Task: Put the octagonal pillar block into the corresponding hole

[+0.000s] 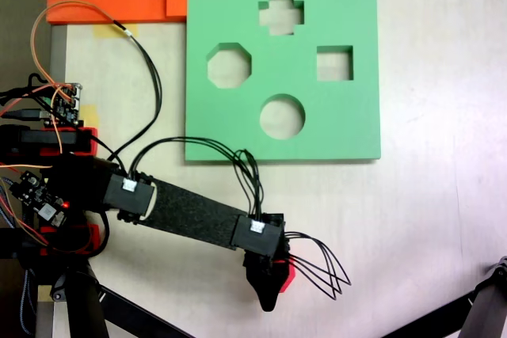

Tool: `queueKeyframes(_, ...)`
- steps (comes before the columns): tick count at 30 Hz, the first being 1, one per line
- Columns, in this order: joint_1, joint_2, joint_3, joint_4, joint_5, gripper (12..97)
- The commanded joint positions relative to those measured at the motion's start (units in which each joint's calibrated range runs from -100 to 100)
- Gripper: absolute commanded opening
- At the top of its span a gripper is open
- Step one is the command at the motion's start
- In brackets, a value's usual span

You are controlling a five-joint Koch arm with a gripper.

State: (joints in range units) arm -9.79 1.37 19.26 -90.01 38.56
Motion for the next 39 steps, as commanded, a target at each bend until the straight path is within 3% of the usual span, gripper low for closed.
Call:
queueKeyframes(1, -0.29, 0.45, 3.58, 0.99, -0.59, 96.0)
queueKeyframes(15, -0.10, 6.31, 3.28, 1.57, -0.93, 95.6)
queueKeyframes(16, -0.05, 6.31, 3.08, 1.47, -0.88, 94.3)
queueKeyframes(17, -0.05, 6.31, 2.48, 1.47, -0.88, 87.7)
queueKeyframes(18, -0.10, 6.03, 1.58, 1.38, -0.88, 72.3)
queueKeyframes(20, -0.29, 5.06, 0.09, 1.38, -0.88, 59.2)
queueKeyframes(23, -0.24, 4.78, -0.51, 1.09, -0.88, 58.0)
queueKeyframes(27, -0.24, 4.78, -0.81, 0.03, -0.93, 49.7)
queueKeyframes(39, 0.73, -0.81, -1.71, -4.59, -0.73, 47.4)
